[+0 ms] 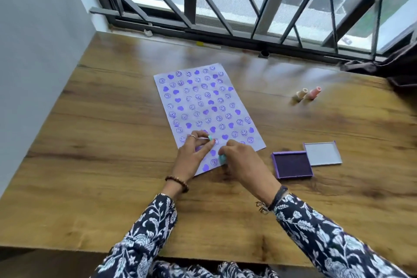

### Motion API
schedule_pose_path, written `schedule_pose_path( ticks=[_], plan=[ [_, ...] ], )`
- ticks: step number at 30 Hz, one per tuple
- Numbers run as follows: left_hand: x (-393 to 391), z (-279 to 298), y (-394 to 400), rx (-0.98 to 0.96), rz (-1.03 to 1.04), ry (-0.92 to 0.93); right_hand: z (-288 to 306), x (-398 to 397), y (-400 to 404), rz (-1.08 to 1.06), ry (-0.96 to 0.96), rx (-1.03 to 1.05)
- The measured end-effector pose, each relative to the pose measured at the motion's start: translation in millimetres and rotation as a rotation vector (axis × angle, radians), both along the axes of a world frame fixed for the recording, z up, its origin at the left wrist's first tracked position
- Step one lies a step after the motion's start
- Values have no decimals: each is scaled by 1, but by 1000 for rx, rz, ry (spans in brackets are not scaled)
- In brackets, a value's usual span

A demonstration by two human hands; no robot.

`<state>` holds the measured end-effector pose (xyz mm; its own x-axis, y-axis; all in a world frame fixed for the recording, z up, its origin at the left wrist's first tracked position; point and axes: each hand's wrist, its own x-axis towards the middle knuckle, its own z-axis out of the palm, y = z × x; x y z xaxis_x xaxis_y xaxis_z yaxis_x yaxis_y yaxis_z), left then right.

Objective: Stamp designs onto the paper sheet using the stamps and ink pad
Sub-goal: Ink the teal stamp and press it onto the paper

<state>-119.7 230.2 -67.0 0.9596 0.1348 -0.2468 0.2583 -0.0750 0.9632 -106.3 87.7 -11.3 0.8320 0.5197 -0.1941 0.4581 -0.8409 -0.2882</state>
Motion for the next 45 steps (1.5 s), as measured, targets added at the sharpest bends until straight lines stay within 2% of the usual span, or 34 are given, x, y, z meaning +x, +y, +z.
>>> schedule_pose_path(
  ticks=[3,5,8,10,12,15,22,34,41,45],
  plan=[
    [-1,3,0,-17,-9,9,-1,5,-5,-132,129,109],
    [-1,4,1,-89,1,8,-1,3,-16,-413,244,373],
    [-4,11,4,-162,20,-35,2,-8,-37,-840,436,926],
    [-6,15,5,-120,29,-70,7,-17,-48,-951,562,1181],
    [-7,22,3,-132,17,-101,15,-25,-55,-948,594,1267],
    [-10,37,-9,-237,-51,-113,29,-35,-56,-845,587,1275],
    [-14,64,-42,-320,-187,-144,67,-38,-61,-694,326,1121],
    [-1,84,-73,-292,-184,-234,94,-20,-92,-622,231,964],
    [13,79,-102,-345,-162,-227,86,2,-109,-660,334,1121],
    [27,67,-120,-347,-97,-213,68,13,-118,-717,460,1322]
  ],
)
